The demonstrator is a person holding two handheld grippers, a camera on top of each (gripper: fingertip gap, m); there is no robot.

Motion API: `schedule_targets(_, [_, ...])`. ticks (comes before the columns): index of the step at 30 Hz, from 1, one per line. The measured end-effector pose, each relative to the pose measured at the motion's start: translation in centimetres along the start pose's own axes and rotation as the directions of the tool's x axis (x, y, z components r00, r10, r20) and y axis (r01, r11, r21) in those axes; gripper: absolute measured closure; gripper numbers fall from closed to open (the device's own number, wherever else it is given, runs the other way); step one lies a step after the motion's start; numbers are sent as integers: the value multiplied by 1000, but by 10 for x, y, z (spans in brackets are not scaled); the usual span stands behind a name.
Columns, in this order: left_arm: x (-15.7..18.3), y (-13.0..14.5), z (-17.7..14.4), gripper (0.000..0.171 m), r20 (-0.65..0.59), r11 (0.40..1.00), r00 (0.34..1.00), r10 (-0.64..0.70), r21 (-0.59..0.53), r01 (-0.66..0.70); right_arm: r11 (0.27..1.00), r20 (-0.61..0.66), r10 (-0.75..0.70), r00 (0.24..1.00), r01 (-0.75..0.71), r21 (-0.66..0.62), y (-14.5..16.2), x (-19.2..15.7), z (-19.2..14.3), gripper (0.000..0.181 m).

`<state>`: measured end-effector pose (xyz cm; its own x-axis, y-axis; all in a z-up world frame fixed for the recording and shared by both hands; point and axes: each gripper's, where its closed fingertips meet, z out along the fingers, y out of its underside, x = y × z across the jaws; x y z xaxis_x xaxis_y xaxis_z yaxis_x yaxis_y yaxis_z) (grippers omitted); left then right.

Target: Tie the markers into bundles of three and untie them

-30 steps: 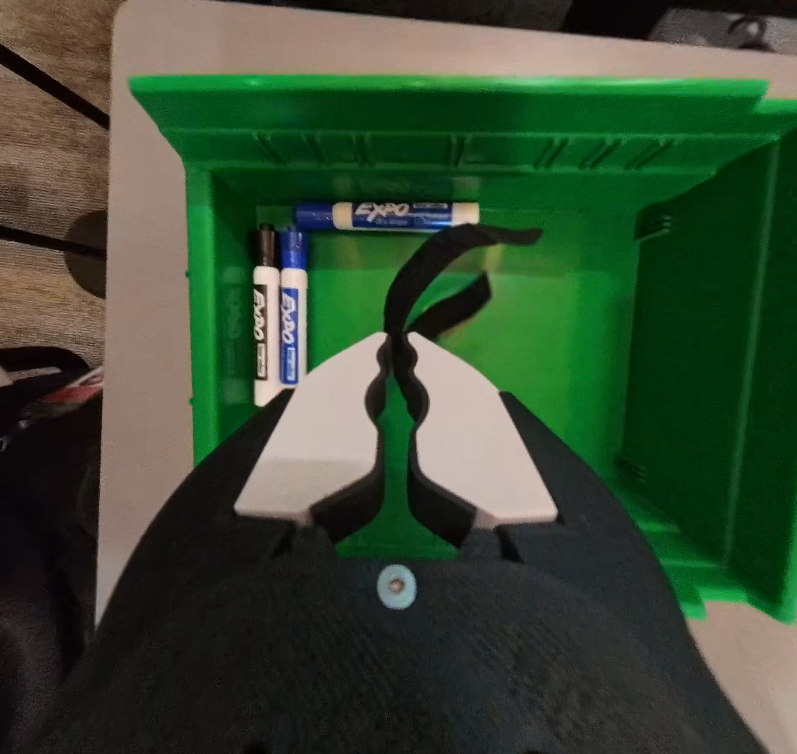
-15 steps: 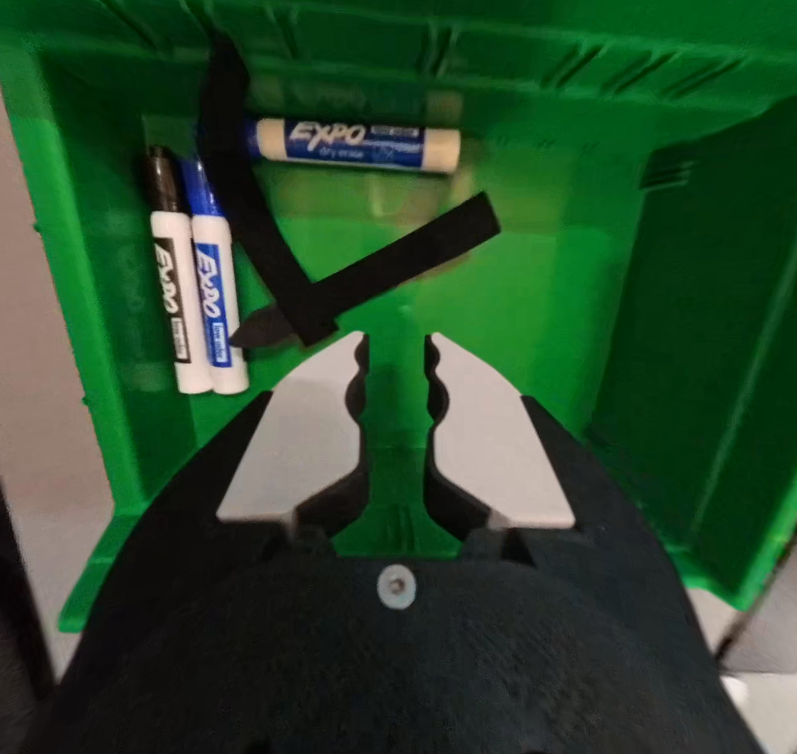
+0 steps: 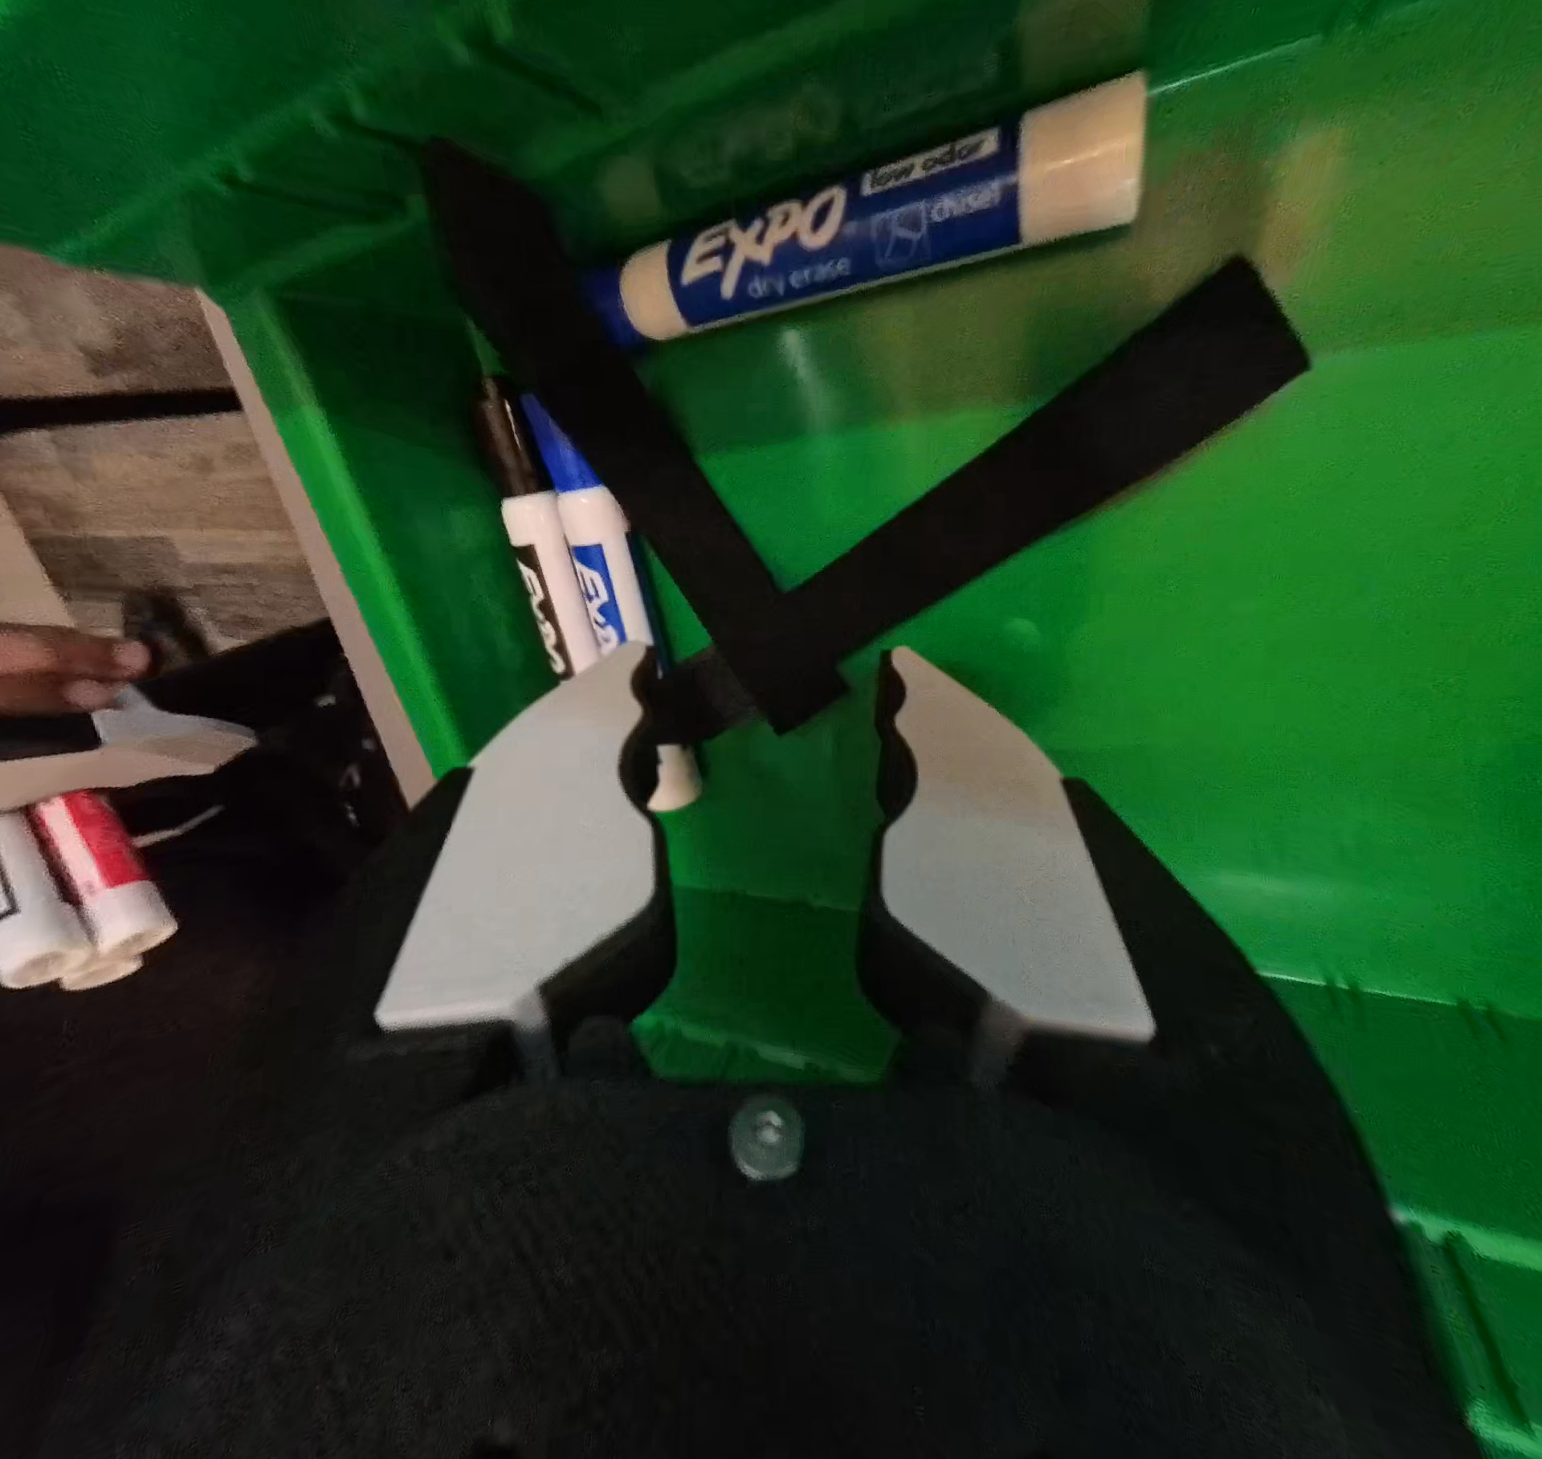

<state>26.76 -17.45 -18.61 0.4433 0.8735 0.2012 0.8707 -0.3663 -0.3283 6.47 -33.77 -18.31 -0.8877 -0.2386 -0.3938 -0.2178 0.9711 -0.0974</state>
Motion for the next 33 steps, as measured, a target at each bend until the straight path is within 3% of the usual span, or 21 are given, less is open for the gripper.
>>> schedule_targets(2, [0, -1, -2, 128, 3, 1000, 1000, -1, 8, 1, 999, 31, 50, 998, -49, -18, 1, 3, 2, 129])
schedule_targets(4, [-1, -1, -3, 128, 5, 1000, 1000, -3, 13, 3, 996, 47, 68, 997, -65, -63, 8, 3, 6, 139])
schedule_targets(8, [-2, 2, -2, 128, 6, 1000, 1000, -7, 5, 7, 994, 31, 30, 999, -26, -109, 14, -1, 11, 144])
schedule_targets(11, [-2, 2, -2, 128, 9, 1000, 1000, -8, 4, 8, 991, 7, -3, 1000, 4, -130, 16, -1, 14, 161])
schedule_targets(12, [-2, 2, -2, 128, 11, 1000, 1000, -8, 4, 8, 992, -4, -17, 1000, 16, -127, 15, -1, 14, 176])
schedule_targets(17, [-2, 2, -3, 128, 14, 1000, 1000, -11, 5, 11, 992, -27, -81, 996, 78, -102, 11, -3, 13, 178])
schedule_targets(21, [-3, 3, -2, 128, 12, 1000, 1000, -13, -1, 13, 976, -71, -211, 975, 206, -69, 5, -11, 12, 178])
schedule_targets(25, [-2, 3, -1, 128, 9, 1000, 1000, -15, -6, 15, 922, -113, -388, 915, 383, -60, 0, -25, 17, 178])
schedule_targets(33, [-3, 5, 0, 128, 8, 1000, 1000, -22, -9, 22, 724, -250, -671, 699, 689, -17, -20, -42, 16, 179])
